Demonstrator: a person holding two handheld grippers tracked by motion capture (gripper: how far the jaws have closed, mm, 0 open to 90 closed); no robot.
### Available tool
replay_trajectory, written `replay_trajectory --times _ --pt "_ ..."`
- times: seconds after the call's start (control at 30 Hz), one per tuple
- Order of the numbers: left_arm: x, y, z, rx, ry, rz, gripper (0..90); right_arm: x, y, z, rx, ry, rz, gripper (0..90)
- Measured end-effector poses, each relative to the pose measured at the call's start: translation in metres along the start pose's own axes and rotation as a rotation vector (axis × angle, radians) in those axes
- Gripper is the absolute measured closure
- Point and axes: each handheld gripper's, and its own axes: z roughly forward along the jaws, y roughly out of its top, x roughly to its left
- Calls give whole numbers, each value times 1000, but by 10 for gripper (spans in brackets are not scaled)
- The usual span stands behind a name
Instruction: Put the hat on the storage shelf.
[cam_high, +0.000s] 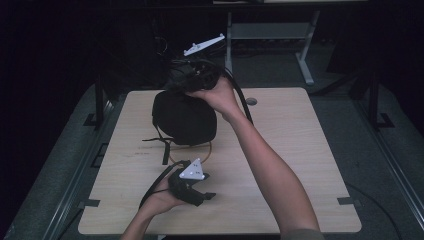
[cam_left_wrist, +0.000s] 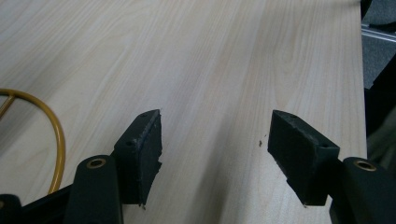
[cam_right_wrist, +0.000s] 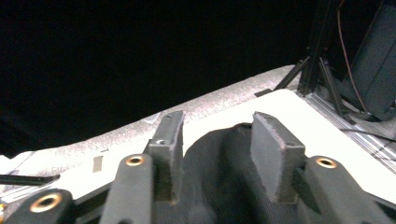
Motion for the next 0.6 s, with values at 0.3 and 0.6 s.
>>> replay_trajectory --times 0.3,0.6 --pt "1 -2 1 12 10 6 341 -7 -15 -23 -13 -7 32 426" --pt "1 -3 3 13 11 -2 327 -9 -28 -42 -11 -14 34 374"
